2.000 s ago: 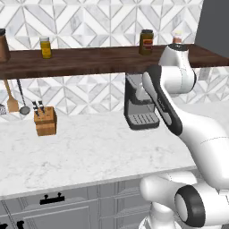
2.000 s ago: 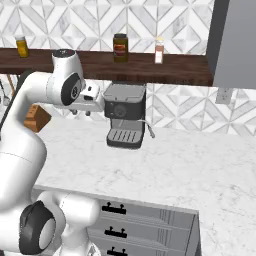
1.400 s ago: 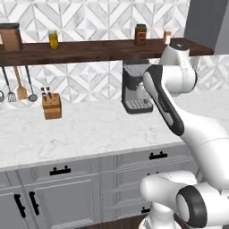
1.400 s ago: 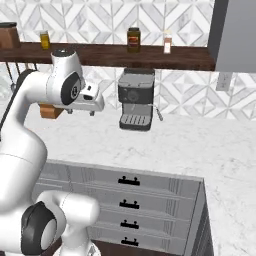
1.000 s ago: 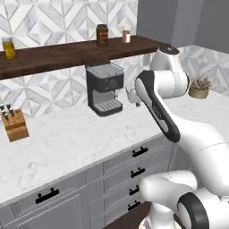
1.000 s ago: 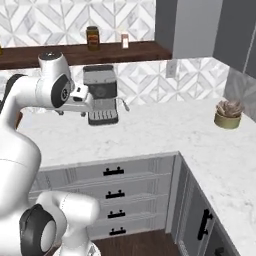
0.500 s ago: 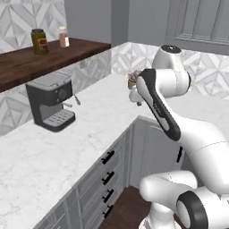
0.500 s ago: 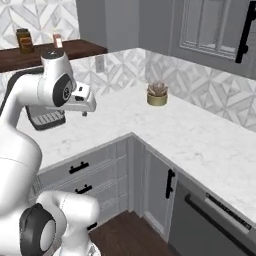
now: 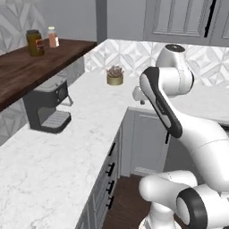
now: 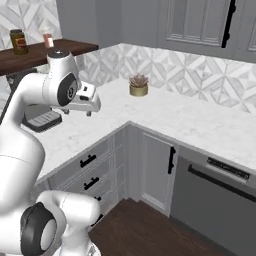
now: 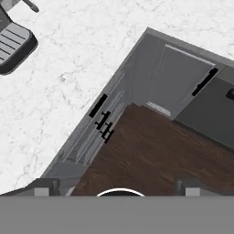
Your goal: Take a straw from the drawer in front and place it inside the glass cup on the dining counter.
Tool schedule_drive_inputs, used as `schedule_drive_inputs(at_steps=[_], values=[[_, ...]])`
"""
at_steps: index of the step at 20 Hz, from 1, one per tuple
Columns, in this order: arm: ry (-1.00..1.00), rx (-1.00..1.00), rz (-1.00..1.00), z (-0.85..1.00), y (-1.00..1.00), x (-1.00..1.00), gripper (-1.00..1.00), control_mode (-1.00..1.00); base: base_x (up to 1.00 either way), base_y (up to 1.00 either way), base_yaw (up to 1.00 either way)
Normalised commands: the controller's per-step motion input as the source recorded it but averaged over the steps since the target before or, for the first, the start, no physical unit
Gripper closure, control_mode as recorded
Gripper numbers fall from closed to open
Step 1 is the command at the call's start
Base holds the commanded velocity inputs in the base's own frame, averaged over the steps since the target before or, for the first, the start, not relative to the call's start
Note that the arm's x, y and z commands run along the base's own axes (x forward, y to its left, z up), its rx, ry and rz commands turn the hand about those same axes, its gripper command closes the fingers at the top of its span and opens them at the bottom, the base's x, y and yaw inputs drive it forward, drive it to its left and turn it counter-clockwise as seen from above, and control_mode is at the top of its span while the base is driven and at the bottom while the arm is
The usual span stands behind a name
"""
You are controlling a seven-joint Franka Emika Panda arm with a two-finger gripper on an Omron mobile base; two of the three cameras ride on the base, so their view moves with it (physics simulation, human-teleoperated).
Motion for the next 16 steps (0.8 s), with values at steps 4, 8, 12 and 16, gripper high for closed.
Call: schedule_drive_inputs(at_steps=[4, 8, 12, 16], values=[[0.0, 0.0, 0.0, 0.0, 0.0, 0.0, -1.0, 1.0, -0.39, 0.77, -0.31], [0.0, 0.0, 0.0, 0.0, 0.0, 0.0, -1.0, 1.0, -0.49, 0.66, -0.29], [0.0, 0.0, 0.0, 0.0, 0.0, 0.0, -1.0, 1.0, -0.48, 0.51, -0.28], [0.0, 0.0, 0.0, 0.0, 0.0, 0.0, -1.0, 1.0, -0.2, 0.28, -0.21]])
